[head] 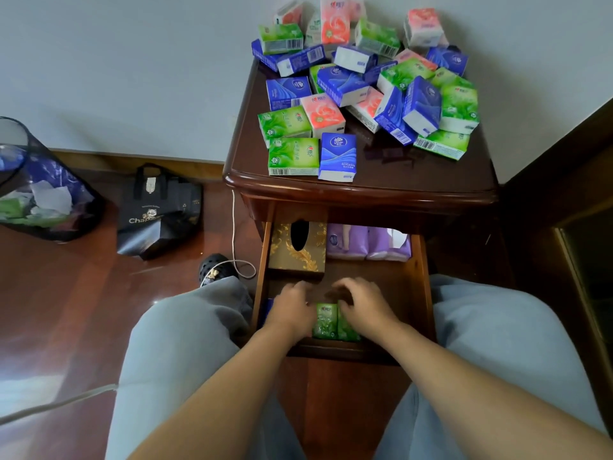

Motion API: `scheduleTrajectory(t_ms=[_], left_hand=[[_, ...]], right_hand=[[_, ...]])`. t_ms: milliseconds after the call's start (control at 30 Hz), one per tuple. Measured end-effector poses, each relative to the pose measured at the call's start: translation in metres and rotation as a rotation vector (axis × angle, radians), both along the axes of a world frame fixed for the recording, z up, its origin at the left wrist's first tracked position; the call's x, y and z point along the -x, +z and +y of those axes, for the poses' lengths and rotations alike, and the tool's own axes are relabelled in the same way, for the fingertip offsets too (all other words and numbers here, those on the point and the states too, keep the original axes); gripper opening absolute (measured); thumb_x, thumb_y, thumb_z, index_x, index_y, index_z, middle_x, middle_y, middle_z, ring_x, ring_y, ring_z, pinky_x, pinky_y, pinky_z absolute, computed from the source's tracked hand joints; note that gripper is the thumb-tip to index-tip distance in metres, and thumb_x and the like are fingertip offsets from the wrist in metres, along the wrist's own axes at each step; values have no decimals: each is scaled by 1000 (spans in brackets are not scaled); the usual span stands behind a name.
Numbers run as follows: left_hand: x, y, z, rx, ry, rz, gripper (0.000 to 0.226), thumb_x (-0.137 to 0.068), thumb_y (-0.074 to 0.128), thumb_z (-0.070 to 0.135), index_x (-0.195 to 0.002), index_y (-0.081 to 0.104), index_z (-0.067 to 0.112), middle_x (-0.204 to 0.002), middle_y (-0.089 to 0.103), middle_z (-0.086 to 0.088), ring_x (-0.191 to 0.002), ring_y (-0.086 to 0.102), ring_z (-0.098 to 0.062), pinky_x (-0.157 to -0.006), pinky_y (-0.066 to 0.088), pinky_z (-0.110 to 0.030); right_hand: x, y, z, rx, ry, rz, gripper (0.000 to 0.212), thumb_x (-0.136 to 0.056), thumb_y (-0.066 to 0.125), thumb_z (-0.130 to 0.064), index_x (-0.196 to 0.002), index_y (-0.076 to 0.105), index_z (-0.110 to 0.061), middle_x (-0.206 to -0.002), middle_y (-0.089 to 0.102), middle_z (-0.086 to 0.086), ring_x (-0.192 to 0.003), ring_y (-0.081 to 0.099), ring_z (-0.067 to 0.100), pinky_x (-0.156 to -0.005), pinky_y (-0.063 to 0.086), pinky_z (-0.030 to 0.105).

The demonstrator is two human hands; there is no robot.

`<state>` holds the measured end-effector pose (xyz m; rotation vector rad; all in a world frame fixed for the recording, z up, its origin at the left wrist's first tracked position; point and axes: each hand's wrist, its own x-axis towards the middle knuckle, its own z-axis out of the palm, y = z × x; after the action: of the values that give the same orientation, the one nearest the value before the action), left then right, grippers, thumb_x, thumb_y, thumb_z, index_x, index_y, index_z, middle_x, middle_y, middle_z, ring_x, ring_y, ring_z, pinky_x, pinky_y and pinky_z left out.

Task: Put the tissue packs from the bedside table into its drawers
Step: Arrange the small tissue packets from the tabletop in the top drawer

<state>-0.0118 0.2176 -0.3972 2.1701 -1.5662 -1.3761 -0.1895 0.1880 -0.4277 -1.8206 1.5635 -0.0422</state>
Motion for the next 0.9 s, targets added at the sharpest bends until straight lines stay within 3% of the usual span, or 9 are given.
scheduleTrajectory(t_ms=[133, 300, 367, 433, 533, 600, 700, 800, 900], left_hand=[[-9, 46, -2, 298, 120, 81, 14, -100, 58, 32, -108, 69, 29, -105, 69, 7, -92, 66, -14, -86, 58, -42], [-27, 113, -26, 663, 216, -12, 25, -99, 57, 39, -79, 65, 27, -80, 65, 10, -78, 60, -7, -73, 51, -38], [-33, 138, -42, 794, 239, -50, 17, -100, 58, 35, -87, 66, 27, -90, 63, 11, -88, 58, -11, -77, 50, -37], [-38, 156, -56, 837, 202, -106, 16, -100, 58, 31, -112, 67, 26, -113, 62, 8, -110, 56, -15, -90, 51, -35], [-42, 170, -71, 737, -14, -282, 58, -99, 57, 31, -154, 41, 27, -155, 41, 3, -141, 36, -23, -110, 44, -45], [-42, 177, -78, 642, -163, -388, 72, -100, 55, 33, -163, 21, 31, -170, 20, 6, -153, 20, -24, -119, 33, -52], [-43, 178, -86, 561, -277, -459, 74, -102, 53, 36, -165, 14, 31, -172, 15, 9, -158, 10, -21, -122, 26, -54], [-38, 180, -96, 587, -304, -540, 72, -101, 58, 39, -162, 22, 26, -165, 30, 2, -152, 23, -25, -117, 34, -51], [-27, 182, -108, 573, -334, -651, 81, -98, 63, 45, -162, 19, 24, -157, 33, -8, -142, 32, -32, -109, 42, -48]], right_hand=[[-4, 52, -3, 299, -41, -227, 25, -99, 66, -27, -123, 65, -29, -116, 61, -12, -114, 58, 9, -96, 50, 28], [-11, 141, -37, 816, 15, -367, 24, -91, 69, -12, -113, 64, -20, -104, 55, -9, -95, 57, 9, -84, 52, 29], [-15, 169, -55, 882, 46, -354, 32, -89, 70, -10, -119, 60, -18, -109, 51, -6, -94, 54, 8, -84, 53, 32], [-20, 188, -71, 868, 108, -253, 48, -90, 73, -17, -134, 54, -18, -122, 48, -3, -105, 54, 13, -91, 54, 36], [-24, 198, -90, 799, 229, 130, 73, -93, 70, -42, -157, 37, -27, -155, 33, 0, -123, 47, 26, -102, 51, 40], [-22, 195, -94, 719, 271, 305, 75, -96, 62, -56, -160, 33, -29, -167, 18, -1, -130, 43, 28, -103, 50, 40], [-13, 191, -94, 656, 221, 308, 70, -97, 61, -57, -155, 37, -28, -165, 23, -2, -131, 46, 26, -96, 53, 38], [-2, 196, -99, 609, 230, 229, 56, -96, 68, -48, -141, 45, -24, -162, 31, -3, -136, 45, 25, -99, 53, 37], [4, 208, -107, 497, 266, 129, 46, -95, 71, -39, -130, 46, -24, -141, 46, -6, -128, 48, 21, -97, 49, 33]])
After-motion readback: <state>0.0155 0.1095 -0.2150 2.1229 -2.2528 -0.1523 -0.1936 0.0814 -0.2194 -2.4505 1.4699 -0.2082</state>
